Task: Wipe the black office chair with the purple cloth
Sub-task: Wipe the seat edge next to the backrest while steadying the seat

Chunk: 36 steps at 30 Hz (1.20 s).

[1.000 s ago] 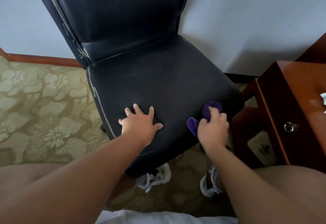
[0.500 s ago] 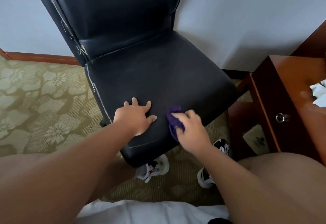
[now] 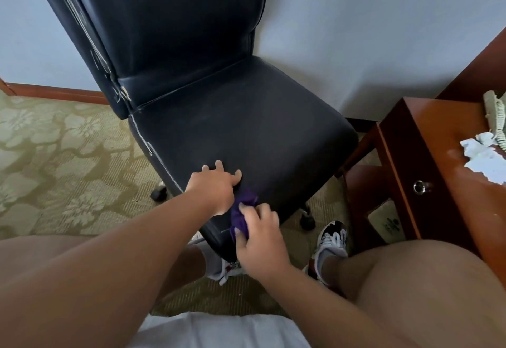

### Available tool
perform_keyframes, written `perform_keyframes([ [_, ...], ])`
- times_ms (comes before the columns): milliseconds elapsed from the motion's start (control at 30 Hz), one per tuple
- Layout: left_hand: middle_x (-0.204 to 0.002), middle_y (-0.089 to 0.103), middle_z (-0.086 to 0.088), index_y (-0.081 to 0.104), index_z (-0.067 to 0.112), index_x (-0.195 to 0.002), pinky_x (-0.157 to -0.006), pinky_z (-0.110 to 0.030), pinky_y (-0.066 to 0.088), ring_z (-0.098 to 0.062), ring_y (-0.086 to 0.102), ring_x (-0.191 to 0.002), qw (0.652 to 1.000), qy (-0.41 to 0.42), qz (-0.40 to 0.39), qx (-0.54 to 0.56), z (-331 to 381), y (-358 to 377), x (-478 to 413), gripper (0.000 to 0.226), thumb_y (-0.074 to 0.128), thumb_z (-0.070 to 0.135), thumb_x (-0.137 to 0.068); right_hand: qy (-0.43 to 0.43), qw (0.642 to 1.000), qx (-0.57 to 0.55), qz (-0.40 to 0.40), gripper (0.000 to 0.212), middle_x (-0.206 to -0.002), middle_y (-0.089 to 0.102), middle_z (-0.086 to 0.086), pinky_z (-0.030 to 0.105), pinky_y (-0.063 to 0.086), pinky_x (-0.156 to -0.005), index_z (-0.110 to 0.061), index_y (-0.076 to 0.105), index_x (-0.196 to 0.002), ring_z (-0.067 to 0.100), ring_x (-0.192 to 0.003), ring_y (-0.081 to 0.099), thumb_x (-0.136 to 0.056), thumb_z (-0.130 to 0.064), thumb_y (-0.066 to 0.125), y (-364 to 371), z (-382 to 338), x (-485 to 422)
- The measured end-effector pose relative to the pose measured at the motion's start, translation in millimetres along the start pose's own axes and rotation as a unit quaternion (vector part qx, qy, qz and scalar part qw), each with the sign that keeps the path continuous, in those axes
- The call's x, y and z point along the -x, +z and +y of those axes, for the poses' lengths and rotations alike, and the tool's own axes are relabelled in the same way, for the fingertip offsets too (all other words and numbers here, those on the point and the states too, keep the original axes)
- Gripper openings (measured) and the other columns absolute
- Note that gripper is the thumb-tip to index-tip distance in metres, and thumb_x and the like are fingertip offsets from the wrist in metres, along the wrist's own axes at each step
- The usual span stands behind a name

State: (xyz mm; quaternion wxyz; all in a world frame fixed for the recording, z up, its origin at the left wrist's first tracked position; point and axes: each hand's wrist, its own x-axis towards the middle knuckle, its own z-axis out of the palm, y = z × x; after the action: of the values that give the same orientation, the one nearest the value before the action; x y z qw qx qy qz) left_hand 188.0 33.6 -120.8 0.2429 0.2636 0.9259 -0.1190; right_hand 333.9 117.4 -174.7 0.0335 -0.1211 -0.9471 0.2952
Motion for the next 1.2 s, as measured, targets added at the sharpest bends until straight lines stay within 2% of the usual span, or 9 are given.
perform_keyframes([
  [167,-0.17,0.002,-0.015,0.004,0.043,-0.161,-0.109,-0.048,0.036,-0.043,0.018,-0.152,1.0,0.008,0.007,-0.02,1.9,2.1,-0.4,0.066,0.034,0.022,-0.105,-0.011,0.999,-0.03,-0.015,0.047,-0.126,0.04,-0.006,0.028,0.047,-0.093,-0.034,0.048,-0.135,0.012,-0.113,0.04,-0.093,-0.019,0.061,-11.8,13.7,-15.2],
  [333,-0.17,0.002,-0.014,0.003,0.045,-0.161,-0.113,-0.046,0.032,-0.042,0.021,-0.151,1.0,0.017,0.001,-0.015,4.5,-0.9,-0.7,0.059,0.029,0.03,-0.109,0.18,0.964,-0.159,0.115,0.036,-0.117,0.047,0.003,0.03,0.041,-0.094,-0.025,0.062,-0.126,0.028,-0.11,0.055,-0.093,-0.01,0.06,-37.1,56.5,-57.7],
  [467,-0.17,0.004,-0.014,0.005,0.046,-0.16,-0.11,-0.044,0.036,-0.041,0.027,-0.15,1.0,0.022,-0.002,-0.006,12.0,-4.6,-0.8,0.056,0.028,0.035,-0.11,0.238,0.942,-0.198,0.134,0.034,-0.121,0.046,0.003,0.032,0.043,-0.096,-0.027,0.06,-0.129,0.026,-0.112,0.054,-0.097,-0.014,0.057,-41.5,62.9,-60.8],
  [600,-0.164,0.028,-0.013,0.017,0.046,-0.159,-0.087,-0.038,0.041,-0.033,0.054,-0.129,0.999,0.038,0.018,-0.015,19.3,-15.5,-4.2,0.053,0.031,0.042,-0.108,0.212,0.961,-0.126,0.125,0.037,-0.124,0.046,0.003,0.029,0.039,-0.092,-0.025,0.056,-0.131,0.024,-0.117,0.047,-0.096,-0.017,0.058,-28.0,34.7,-36.6],
  [700,-0.143,0.053,-0.005,0.027,0.044,-0.157,-0.08,-0.036,0.041,-0.03,0.058,-0.122,0.998,0.054,0.037,-0.024,22.0,-20.1,-7.3,0.051,0.034,0.046,-0.107,0.151,0.983,-0.057,0.09,0.041,-0.12,0.043,-0.003,0.024,0.038,-0.082,-0.028,0.052,-0.132,0.016,-0.109,0.042,-0.093,-0.018,0.059,-20.8,12.8,-14.2],
  [800,-0.131,0.062,-0.001,0.034,0.043,-0.155,-0.077,-0.034,0.044,-0.028,0.06,-0.118,0.997,0.056,0.047,-0.018,22.7,-22.3,-9.4,0.049,0.037,0.047,-0.106,0.108,0.992,-0.033,0.056,0.044,-0.119,0.043,-0.007,0.021,0.042,-0.078,-0.032,0.049,-0.134,0.012,-0.108,0.042,-0.093,-0.02,0.06,-17.1,5.3,-1.9],
  [900,-0.14,0.059,0.001,0.033,0.045,-0.155,-0.079,-0.034,0.043,-0.027,0.056,-0.126,0.997,0.059,0.044,-0.011,21.8,-25.8,-8.4,0.05,0.036,0.05,-0.106,0.096,0.993,-0.042,0.052,0.042,-0.119,0.044,-0.006,0.025,0.042,-0.081,-0.031,0.052,-0.133,0.016,-0.112,0.044,-0.093,-0.02,0.058,-23.1,14.8,-8.3],
  [1067,-0.159,0.042,0.008,0.038,0.046,-0.153,-0.099,-0.036,0.044,-0.023,0.046,-0.14,0.995,0.087,0.049,0.019,10.2,-29.1,1.5,0.049,0.038,0.048,-0.104,0.207,0.963,-0.105,0.133,0.034,-0.115,0.046,0.0,0.039,0.046,-0.092,-0.027,0.059,-0.123,0.03,-0.112,0.051,-0.092,-0.015,0.057,-38.2,51.2,-33.8],
  [1200,-0.17,0.009,0.005,0.023,0.042,-0.16,-0.113,-0.036,0.033,-0.022,0.029,-0.152,0.989,0.149,0.014,0.0,7.5,-25.6,16.4,0.081,0.054,0.066,-0.089,0.248,0.952,-0.113,0.137,0.03,-0.117,0.047,0.002,0.041,0.045,-0.098,-0.027,0.059,-0.122,0.031,-0.112,0.053,-0.094,-0.017,0.054,-48.8,66.0,-46.6],
])
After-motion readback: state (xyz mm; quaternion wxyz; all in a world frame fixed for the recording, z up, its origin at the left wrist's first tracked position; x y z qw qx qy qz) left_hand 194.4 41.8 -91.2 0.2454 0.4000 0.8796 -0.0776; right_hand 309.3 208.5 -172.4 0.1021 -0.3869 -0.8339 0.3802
